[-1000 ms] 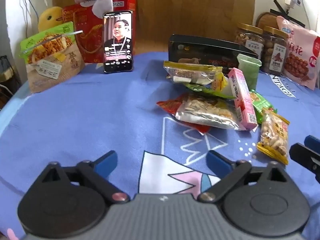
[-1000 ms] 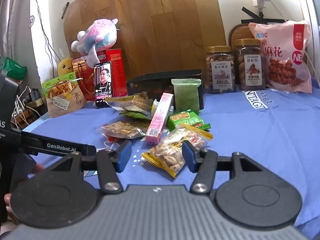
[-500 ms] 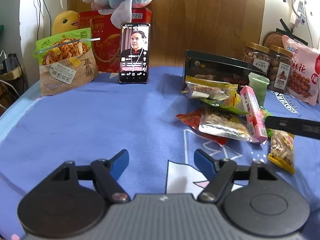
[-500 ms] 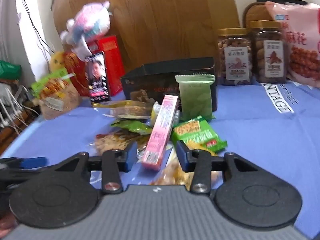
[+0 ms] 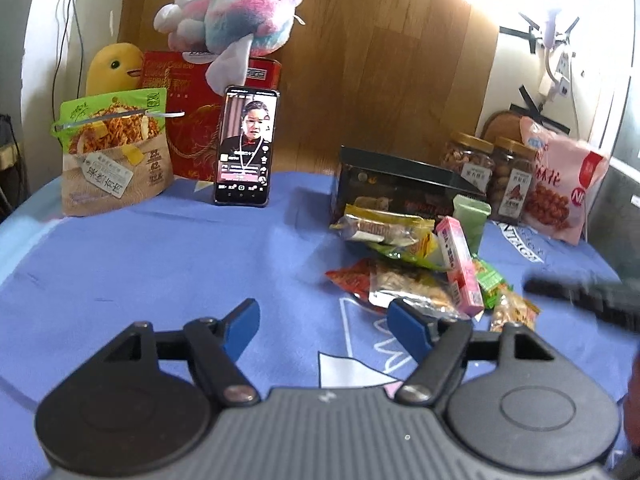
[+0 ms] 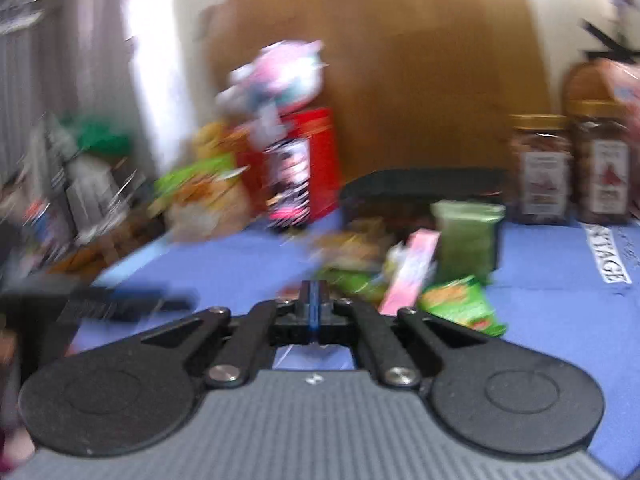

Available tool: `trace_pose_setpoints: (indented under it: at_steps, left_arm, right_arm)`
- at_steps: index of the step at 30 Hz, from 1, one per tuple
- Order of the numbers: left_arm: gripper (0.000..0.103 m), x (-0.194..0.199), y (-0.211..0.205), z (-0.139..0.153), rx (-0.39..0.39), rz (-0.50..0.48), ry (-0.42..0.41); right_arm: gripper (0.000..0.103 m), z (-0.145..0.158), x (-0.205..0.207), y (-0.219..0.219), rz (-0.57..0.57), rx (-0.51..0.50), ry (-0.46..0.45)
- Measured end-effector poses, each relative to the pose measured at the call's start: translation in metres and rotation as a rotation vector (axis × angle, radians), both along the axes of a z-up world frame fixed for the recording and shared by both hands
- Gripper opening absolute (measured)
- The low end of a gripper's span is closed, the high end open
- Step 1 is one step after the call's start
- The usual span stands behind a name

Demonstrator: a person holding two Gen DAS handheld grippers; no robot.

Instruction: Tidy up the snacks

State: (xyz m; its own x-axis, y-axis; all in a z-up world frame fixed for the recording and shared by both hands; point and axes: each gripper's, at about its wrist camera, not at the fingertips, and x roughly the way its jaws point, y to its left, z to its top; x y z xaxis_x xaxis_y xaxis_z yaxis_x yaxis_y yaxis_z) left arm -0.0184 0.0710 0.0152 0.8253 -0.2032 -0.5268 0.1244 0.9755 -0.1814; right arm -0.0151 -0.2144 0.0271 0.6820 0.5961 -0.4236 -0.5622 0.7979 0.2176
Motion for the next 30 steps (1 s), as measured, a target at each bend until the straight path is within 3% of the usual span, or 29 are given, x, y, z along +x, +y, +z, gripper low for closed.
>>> trace_pose_setpoints:
  at_steps: [4, 8, 9, 12, 14, 17, 19, 21, 26, 29, 30]
  left_arm:
    - [0.073, 0.000, 0.001, -0.005, -0.004, 0.007, 0.017]
    - [0.071, -0.005, 0.000, -0.005, -0.001, -0.002, 0.021]
    - [0.071, -0.008, -0.001, -0.003, 0.009, -0.001, 0.014]
    - [0.069, -0.013, 0.000, 0.001, 0.027, 0.003, 0.002]
    - [0.069, -0.016, 0.002, 0.003, 0.030, 0.006, 0.001]
    - [0.069, -0.019, 0.006, 0.005, 0.038, 0.009, -0.007]
    - [0.069, -0.019, 0.010, 0.006, 0.028, 0.004, -0.011]
    - [0.069, -0.017, 0.014, 0.007, 0.002, -0.008, -0.013]
    - [0.070, -0.008, 0.014, 0.004, -0.075, -0.046, 0.010]
    - [0.070, -0.003, 0.003, -0.003, -0.051, -0.081, 0.041]
    - [0.070, -0.003, -0.001, -0.005, -0.036, -0.091, 0.049]
  right_arm:
    - [0.006, -0.004, 0.010, 0.011, -0.091, -0.088, -0.032]
    - [0.042, -0.012, 0.053, 0.010, -0.235, -0.055, 0.023]
    - [0.044, -0.018, 0.069, 0.011, -0.267, -0.062, 0.055]
    - [0.043, -0.039, 0.097, 0.007, -0.278, -0.028, 0.183]
    - [0.033, -0.050, 0.107, 0.004, -0.265, -0.009, 0.251]
    - [0.025, -0.043, 0.094, -0.011, -0.276, 0.065, 0.241]
    - [0.025, -0.028, 0.072, -0.018, -0.231, 0.073, 0.142]
    - [0.025, -0.013, 0.046, -0.018, -0.088, 0.060, 0.075]
    - [0.025, -0.017, 0.007, -0.001, 0.268, -0.005, 0.120]
    - [0.028, -0.033, -0.007, 0.012, 0.285, -0.142, 0.104]
    - [0.037, -0.034, -0.009, 0.012, 0.252, -0.155, 0.082]
